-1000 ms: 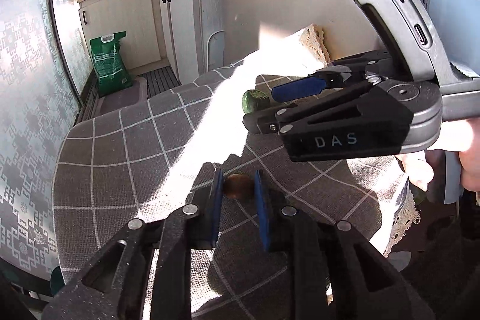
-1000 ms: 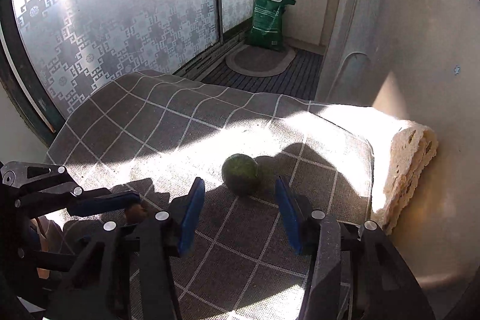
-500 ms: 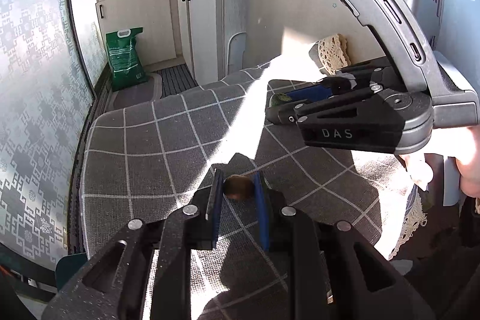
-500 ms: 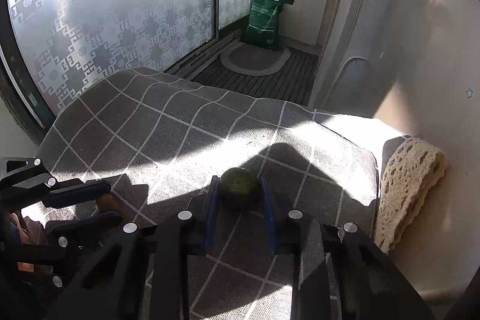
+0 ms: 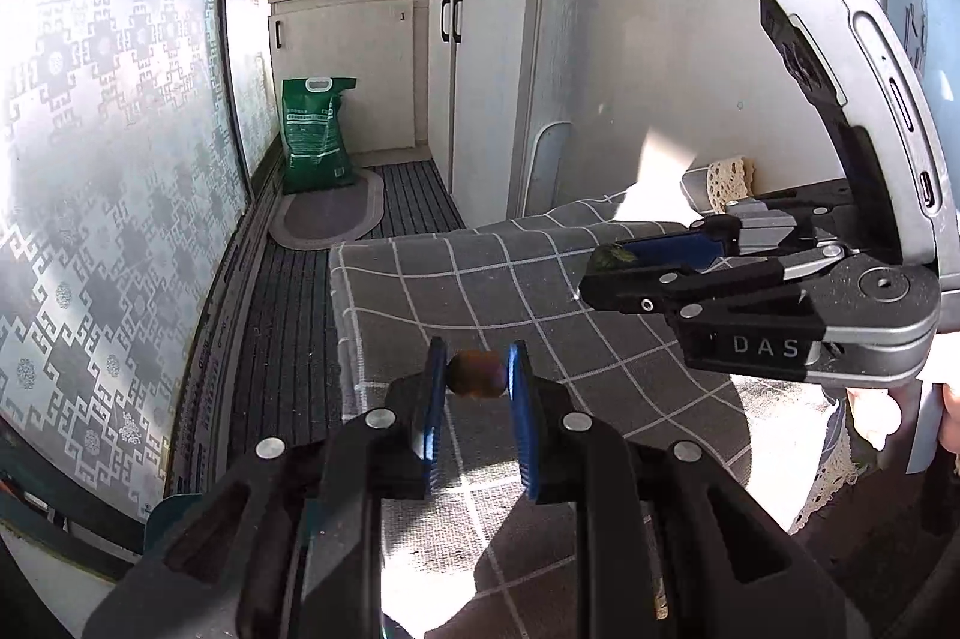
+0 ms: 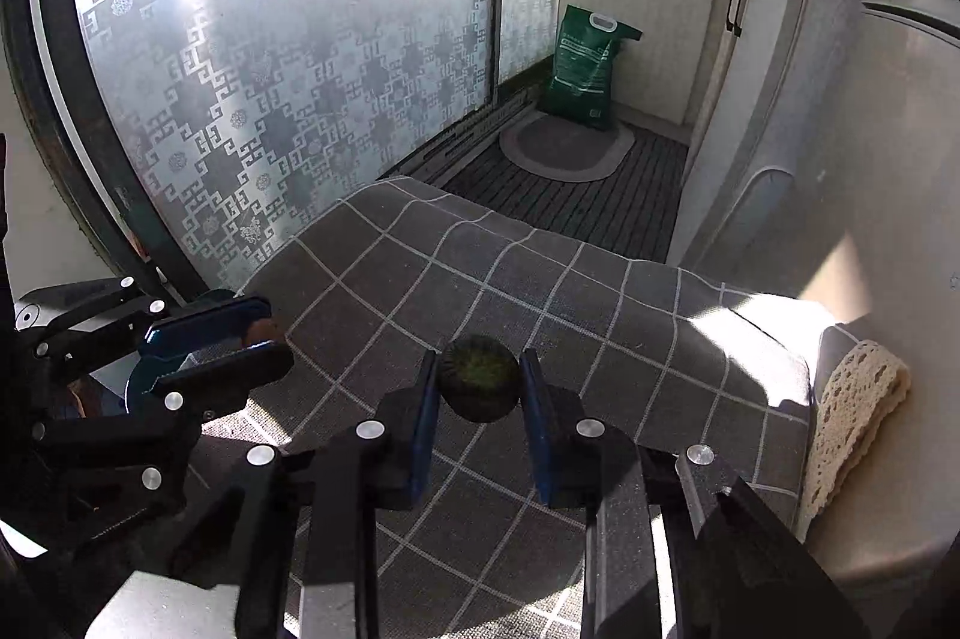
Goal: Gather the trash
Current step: 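Carry the nut and green ball over the teal bin and open both tools to drop them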
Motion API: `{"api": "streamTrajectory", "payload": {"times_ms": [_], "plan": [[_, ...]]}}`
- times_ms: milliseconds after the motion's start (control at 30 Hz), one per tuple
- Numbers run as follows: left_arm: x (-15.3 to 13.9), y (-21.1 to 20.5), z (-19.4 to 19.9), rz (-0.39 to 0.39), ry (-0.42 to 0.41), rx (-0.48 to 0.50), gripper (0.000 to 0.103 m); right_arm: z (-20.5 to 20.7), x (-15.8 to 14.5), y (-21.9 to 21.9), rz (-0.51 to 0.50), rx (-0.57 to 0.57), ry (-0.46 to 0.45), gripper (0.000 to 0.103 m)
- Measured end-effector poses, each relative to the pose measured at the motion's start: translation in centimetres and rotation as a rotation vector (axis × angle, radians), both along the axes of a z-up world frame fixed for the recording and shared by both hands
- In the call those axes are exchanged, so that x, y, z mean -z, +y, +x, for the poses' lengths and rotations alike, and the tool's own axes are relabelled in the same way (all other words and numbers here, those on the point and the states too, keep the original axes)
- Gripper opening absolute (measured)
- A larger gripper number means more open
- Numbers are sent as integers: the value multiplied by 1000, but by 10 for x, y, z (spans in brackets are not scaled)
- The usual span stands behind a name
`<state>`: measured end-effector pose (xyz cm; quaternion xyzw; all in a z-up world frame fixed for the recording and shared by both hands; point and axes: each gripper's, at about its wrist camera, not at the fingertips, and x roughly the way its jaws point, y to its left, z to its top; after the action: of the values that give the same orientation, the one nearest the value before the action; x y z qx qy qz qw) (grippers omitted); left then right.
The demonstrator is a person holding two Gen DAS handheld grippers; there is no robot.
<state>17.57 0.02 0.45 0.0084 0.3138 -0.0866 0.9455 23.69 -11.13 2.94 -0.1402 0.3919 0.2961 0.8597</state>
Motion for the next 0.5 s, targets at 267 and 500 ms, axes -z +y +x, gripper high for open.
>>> {"api": "streamTrajectory", "payload": {"times_ms": [267,500], "plan": [[-11,48,-18,-4,-35,-117,22,-21,-13,43,11,-76,-9,26],[-10,73,-31,5,-31,-159,22,-38,-18,78,8,-135,-12,26]]}}
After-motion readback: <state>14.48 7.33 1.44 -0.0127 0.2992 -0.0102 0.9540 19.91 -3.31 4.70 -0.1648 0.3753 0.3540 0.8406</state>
